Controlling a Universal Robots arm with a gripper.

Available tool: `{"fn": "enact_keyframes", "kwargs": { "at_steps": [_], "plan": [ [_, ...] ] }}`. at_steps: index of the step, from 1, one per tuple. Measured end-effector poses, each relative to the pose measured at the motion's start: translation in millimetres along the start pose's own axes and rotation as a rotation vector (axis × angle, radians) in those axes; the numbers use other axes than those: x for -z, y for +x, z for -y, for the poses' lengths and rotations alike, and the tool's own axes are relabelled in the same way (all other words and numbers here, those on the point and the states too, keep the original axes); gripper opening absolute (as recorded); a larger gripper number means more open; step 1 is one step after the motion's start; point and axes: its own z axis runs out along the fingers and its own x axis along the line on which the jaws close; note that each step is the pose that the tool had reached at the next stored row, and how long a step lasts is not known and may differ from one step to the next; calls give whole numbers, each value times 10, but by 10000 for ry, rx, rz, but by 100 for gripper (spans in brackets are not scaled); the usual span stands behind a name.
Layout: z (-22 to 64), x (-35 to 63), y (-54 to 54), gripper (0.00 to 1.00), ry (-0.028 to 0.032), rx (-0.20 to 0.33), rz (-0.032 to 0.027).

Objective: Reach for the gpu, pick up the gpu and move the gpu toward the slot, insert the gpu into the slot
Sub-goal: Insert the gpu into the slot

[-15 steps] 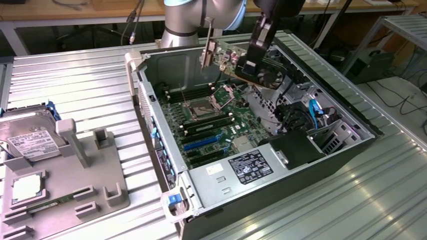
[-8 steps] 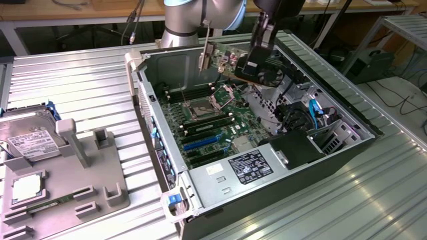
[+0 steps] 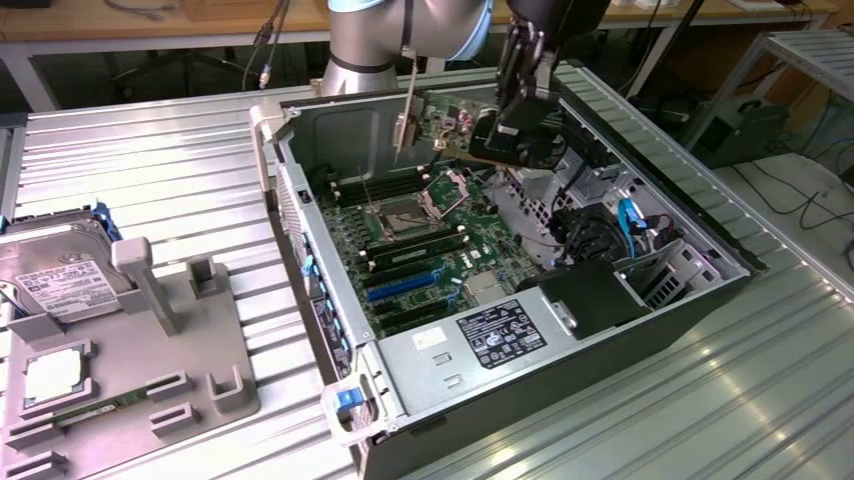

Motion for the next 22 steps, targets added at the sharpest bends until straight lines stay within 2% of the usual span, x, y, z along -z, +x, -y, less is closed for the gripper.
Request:
{"fn": "enact_keyframes", "kwargs": {
  "at_steps": [10,13,22],
  "plan": [
    [0,0,0,28,-74,1882,-97],
    [0,0,0,28,-113,2867,-147],
    [0,-5,0,28,-175,4461,-228]
  ]
}}
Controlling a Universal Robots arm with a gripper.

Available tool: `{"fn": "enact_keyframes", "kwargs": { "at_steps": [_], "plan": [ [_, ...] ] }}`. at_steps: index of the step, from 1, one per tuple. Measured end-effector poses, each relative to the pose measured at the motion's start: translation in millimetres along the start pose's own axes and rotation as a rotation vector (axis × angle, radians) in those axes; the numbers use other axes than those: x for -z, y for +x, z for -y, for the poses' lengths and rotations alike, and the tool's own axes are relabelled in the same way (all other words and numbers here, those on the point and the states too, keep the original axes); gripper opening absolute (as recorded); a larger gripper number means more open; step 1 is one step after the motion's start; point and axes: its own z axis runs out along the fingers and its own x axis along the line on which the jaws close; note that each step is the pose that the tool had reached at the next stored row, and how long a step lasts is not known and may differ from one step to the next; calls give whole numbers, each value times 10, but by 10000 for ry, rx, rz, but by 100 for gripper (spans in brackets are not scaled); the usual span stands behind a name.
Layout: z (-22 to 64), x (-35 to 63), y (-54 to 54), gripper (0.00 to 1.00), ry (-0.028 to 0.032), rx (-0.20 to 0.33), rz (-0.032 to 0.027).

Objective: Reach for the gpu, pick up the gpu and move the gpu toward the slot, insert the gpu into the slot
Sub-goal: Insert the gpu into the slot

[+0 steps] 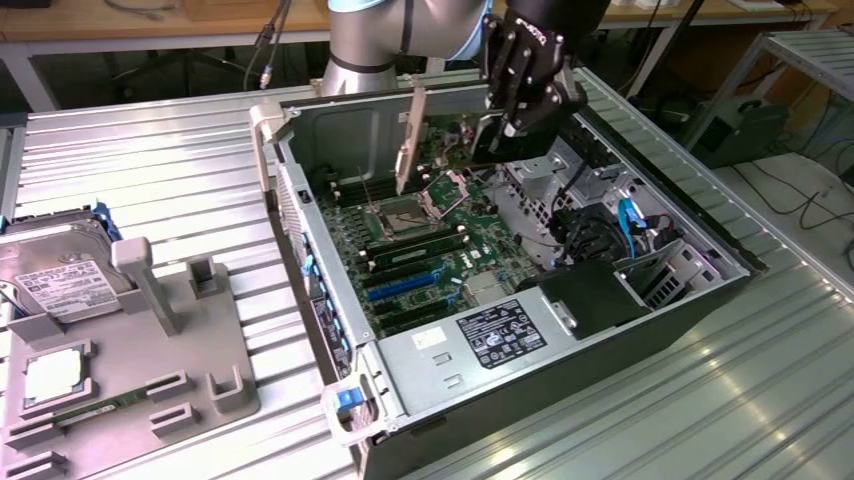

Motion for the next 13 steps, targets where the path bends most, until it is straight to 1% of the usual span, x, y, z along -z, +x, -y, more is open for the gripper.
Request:
{"fn": "enact_keyframes", "kwargs": {
  "at_steps": [2,4,5,13],
  "plan": [
    [0,-2,1,28,-16,400,-22],
    [0,-4,2,28,-21,614,-33],
    [1,-5,3,28,-12,625,-33],
    [-7,-10,3,28,-7,624,-29]
  ]
}}
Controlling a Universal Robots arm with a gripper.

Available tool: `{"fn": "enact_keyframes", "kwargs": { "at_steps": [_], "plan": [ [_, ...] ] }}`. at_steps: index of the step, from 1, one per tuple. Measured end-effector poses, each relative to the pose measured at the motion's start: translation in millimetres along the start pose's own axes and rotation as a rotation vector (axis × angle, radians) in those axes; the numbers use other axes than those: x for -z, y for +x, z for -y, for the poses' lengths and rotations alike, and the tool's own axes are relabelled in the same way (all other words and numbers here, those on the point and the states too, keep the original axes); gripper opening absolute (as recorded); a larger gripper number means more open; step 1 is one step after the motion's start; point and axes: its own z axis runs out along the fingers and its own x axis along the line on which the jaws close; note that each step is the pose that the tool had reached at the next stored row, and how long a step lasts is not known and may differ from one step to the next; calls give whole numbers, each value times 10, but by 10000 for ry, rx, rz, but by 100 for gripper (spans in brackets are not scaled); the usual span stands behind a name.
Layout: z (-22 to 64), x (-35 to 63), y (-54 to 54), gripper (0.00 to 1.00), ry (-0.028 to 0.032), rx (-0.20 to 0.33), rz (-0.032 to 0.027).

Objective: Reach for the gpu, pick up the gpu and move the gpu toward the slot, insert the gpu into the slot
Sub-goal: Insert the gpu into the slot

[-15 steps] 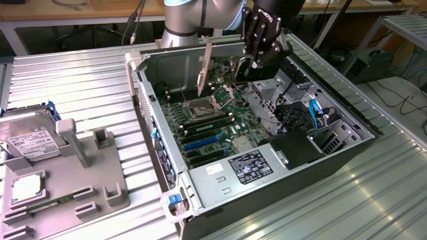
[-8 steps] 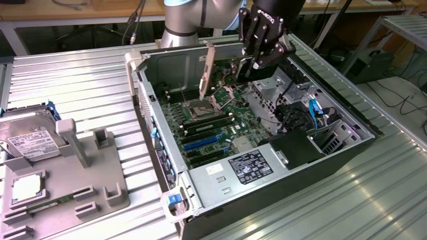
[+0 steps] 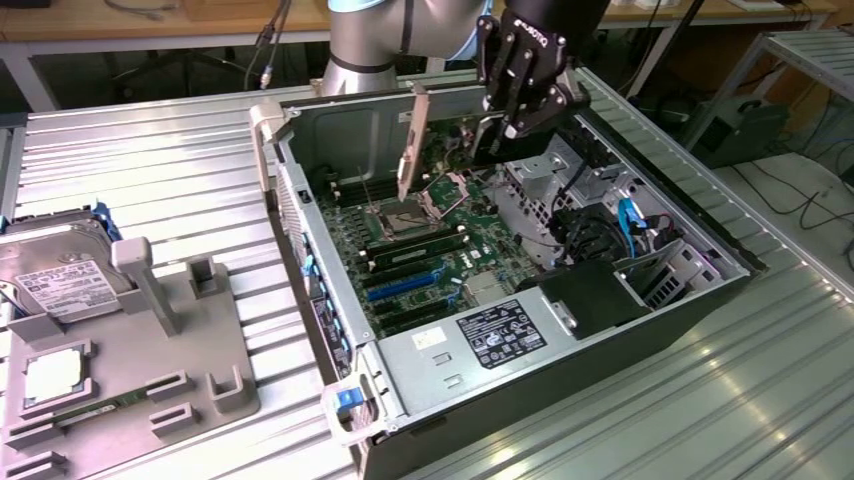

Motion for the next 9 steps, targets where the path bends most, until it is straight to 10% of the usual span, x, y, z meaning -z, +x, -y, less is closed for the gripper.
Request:
{"fn": "enact_keyframes", "kwargs": {
  "at_steps": [3,9],
  "plan": [
    [1,-26,-7,28,127,-29,-2],
    [-50,-128,-11,28,143,-293,7]
  ]
}}
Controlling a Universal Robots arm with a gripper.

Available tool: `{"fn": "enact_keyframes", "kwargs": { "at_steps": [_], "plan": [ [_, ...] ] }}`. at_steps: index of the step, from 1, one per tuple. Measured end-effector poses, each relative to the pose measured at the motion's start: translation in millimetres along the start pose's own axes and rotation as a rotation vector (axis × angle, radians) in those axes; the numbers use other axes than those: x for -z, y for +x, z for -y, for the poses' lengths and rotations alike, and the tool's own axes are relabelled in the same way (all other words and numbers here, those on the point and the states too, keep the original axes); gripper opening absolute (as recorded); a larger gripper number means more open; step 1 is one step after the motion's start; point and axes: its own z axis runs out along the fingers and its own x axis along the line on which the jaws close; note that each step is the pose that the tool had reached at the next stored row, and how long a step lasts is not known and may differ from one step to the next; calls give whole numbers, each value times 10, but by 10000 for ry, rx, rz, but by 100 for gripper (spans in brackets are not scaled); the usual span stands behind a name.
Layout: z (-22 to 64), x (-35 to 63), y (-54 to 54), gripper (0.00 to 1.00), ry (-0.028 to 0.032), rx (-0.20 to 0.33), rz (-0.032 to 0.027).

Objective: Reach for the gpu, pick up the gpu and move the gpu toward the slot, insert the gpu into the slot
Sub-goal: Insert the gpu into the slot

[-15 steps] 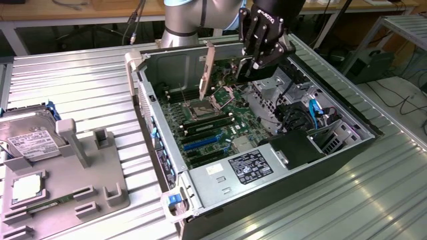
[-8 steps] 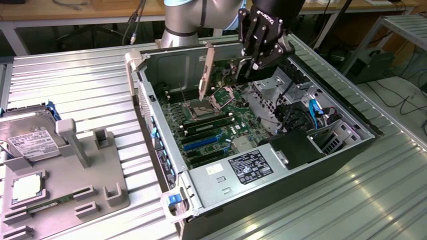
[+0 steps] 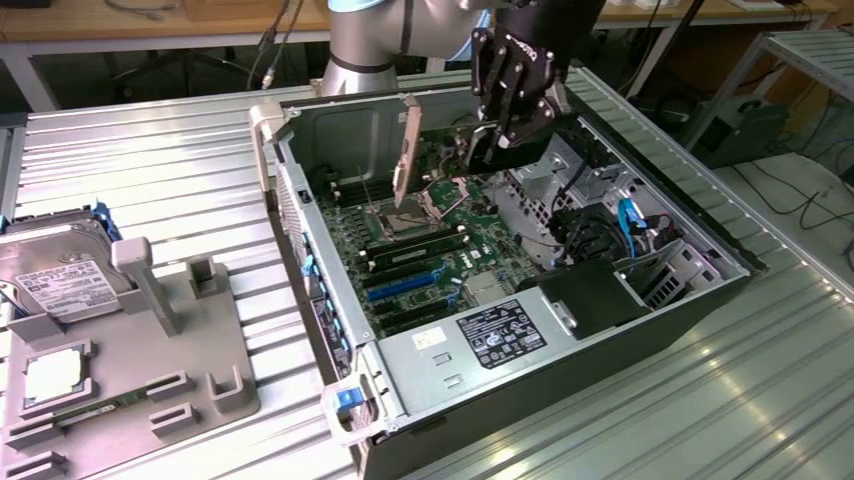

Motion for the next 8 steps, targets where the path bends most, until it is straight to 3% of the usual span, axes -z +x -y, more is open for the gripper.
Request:
{"fn": "enact_keyframes", "kwargs": {
  "at_steps": [6,7,8],
  "plan": [
    [-97,-75,-6,28,7,-2,-6],
    [-97,-80,-14,28,45,0,-11],
    [-99,-82,-24,28,130,3,-20]
  ]
}}
